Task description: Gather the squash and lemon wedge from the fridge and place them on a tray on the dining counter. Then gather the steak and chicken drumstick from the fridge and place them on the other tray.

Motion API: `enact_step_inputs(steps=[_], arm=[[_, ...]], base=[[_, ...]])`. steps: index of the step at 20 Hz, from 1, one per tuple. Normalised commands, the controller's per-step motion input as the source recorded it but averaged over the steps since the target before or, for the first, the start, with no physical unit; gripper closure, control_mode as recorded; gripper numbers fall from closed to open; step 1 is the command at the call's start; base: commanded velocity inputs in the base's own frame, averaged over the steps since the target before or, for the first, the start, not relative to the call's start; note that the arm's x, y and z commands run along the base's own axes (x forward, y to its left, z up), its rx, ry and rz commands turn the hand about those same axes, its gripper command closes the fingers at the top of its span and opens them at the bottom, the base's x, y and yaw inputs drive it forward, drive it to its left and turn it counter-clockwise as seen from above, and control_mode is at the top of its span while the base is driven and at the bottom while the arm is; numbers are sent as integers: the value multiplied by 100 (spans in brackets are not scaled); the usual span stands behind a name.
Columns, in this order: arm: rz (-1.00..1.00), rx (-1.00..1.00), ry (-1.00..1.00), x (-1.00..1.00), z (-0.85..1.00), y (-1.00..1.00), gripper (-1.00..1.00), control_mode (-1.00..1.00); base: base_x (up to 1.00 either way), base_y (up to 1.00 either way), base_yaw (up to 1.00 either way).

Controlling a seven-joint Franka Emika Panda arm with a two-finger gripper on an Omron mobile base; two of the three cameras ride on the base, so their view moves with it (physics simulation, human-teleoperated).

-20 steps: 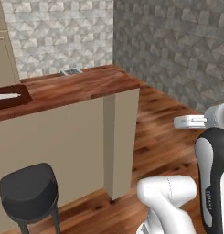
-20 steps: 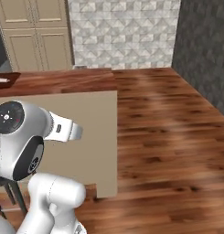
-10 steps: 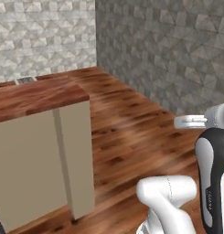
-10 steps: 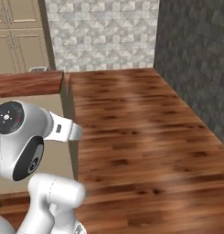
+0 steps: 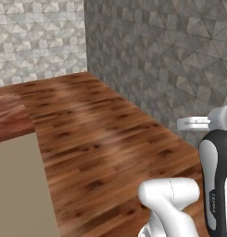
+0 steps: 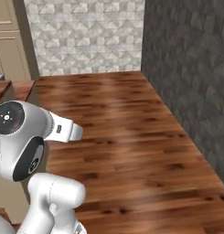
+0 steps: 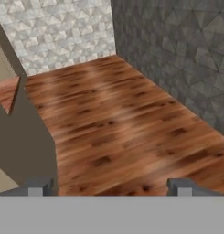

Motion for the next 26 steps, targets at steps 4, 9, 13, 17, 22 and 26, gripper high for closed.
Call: enact_step_inputs(steps=[4,9,13,17,22,26], arm=[[0,0,0,0,0,0,-100,100],[0,0,0,0,0,0,-100,100],[0,0,0,0,0,0,-100,100],[0,0,0,0,0,0,-100,100],[0,0,0,0,0,0,-100,100],[0,0,0,0,0,0,-100,100]], base=[[98,-61,1],[86,-39,9],[93,-27,22],[81,-25,25],[91,-5,27],[86,-13,28]])
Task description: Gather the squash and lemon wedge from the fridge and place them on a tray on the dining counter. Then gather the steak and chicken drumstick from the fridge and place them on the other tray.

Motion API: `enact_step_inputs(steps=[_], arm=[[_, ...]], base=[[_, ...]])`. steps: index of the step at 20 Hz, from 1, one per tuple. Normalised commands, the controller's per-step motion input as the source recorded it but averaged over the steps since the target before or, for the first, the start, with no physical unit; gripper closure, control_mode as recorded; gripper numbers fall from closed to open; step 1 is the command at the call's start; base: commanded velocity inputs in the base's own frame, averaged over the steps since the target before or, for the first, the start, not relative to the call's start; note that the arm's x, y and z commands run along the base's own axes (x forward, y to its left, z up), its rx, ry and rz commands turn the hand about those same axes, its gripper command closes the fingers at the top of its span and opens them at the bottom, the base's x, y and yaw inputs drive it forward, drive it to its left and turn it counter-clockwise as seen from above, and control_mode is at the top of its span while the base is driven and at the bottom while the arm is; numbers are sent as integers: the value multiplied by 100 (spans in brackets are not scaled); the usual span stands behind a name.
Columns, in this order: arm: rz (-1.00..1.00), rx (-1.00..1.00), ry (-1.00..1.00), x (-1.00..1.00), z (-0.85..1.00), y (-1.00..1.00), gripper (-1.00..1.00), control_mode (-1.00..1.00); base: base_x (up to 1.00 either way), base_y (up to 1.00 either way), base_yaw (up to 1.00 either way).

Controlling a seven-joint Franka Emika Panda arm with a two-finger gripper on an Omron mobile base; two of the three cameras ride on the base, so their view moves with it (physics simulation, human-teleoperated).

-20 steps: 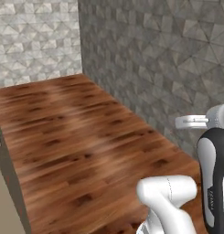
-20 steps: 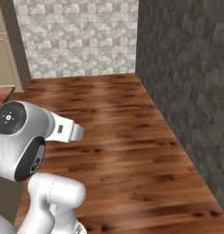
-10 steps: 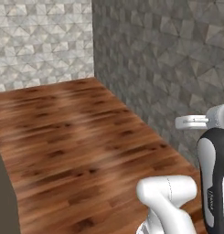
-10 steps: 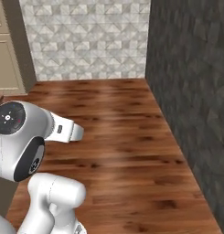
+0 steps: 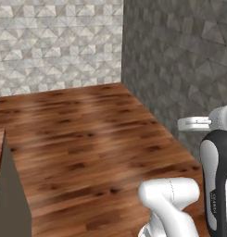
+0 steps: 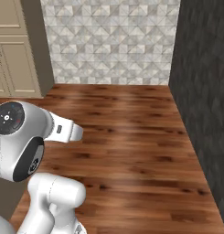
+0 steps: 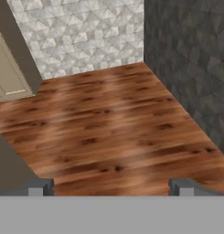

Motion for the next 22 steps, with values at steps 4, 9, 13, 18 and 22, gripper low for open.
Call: enact_step_inputs(steps=[4,9,13,18,22], arm=[[0,0,0,0,0,0,-100,100],[0,0,0,0,0,0,-100,100],[0,0,0,0,0,0,-100,100],[0,0,0,0,0,0,-100,100],[0,0,0,0,0,0,-100,100]], base=[[89,-9,28],[95,-4,27],[92,-13,26],[94,-12,27],[92,-12,29]])
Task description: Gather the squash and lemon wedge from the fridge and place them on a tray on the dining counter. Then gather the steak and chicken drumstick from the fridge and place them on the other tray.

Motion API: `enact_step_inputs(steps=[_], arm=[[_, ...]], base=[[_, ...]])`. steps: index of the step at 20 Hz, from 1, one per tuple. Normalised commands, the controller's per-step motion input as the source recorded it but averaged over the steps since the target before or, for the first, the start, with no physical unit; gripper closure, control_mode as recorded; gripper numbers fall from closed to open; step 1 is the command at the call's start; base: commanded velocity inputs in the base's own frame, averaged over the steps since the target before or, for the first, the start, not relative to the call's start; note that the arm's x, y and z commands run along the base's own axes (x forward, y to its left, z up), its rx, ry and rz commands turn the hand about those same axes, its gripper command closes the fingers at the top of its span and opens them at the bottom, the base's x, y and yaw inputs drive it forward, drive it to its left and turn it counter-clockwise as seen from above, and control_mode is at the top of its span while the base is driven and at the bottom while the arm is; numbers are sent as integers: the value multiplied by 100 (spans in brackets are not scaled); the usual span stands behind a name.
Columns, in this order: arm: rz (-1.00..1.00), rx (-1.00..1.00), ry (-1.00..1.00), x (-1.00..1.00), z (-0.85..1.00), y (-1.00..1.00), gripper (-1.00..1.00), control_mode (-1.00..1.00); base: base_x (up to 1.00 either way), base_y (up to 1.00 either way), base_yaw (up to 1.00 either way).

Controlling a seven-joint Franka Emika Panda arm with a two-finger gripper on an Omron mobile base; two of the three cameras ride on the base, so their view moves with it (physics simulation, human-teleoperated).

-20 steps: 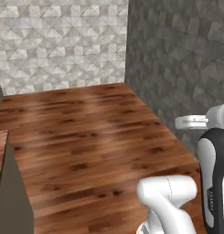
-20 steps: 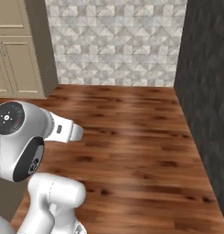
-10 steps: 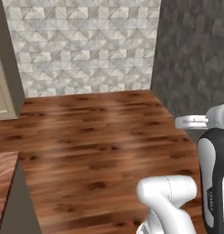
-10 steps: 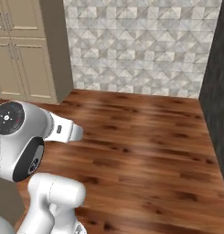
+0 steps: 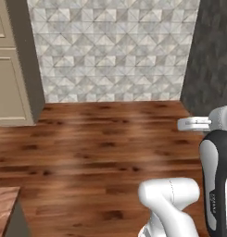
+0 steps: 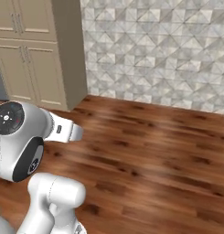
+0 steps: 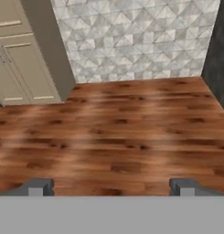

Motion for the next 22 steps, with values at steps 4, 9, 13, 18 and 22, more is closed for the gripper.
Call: enact_step_inputs(steps=[4,9,13,18,22], arm=[[0,0,0,0,0,0,-100,100],[0,0,0,0,0,0,-100,100],[0,0,0,0,0,0,-100,100],[0,0,0,0,0,0,-100,100],[0,0,0,0,0,0,-100,100]], base=[[91,-11,30],[93,-7,31],[94,0,33],[84,0,34],[75,3,33]])
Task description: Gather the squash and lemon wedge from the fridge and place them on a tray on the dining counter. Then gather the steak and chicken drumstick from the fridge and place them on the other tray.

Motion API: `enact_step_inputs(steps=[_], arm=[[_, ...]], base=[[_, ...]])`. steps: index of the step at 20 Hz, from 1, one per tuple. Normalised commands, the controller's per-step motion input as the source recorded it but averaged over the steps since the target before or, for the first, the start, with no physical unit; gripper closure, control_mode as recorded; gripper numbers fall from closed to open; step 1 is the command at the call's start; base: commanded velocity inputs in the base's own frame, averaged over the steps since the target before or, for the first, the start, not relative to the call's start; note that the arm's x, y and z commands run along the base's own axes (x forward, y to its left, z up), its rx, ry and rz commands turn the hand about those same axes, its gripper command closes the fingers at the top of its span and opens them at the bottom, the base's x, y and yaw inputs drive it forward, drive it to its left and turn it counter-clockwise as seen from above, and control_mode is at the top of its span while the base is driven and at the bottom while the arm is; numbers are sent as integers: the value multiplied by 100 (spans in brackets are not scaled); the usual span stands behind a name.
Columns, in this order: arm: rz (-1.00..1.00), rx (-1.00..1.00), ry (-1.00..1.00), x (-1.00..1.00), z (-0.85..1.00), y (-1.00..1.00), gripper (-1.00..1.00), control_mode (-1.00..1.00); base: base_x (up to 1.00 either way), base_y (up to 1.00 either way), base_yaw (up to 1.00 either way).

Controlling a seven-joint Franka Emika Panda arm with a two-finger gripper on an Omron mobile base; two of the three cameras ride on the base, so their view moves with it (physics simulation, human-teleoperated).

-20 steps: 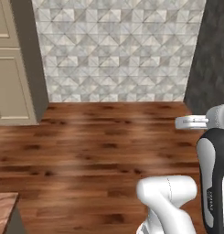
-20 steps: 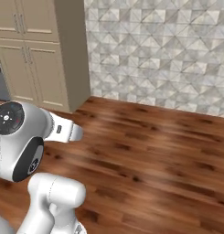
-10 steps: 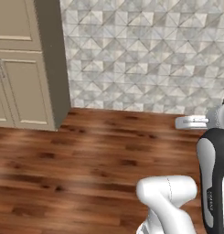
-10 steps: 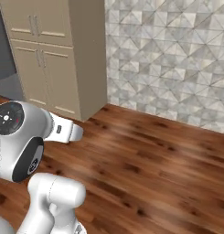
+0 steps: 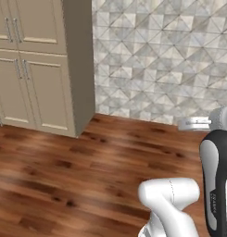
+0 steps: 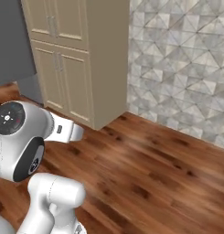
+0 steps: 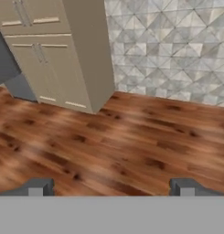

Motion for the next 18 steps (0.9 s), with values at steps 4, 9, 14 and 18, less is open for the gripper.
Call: enact_step_inputs(steps=[4,9,14,18], arm=[[0,0,0,0,0,0,-100,100],[0,0,0,0,0,0,-100,100],[0,0,0,0,0,0,-100,100],[0,0,0,0,0,0,-100,100]], base=[[69,10,32],[64,19,33],[62,24,34],[64,23,34]])
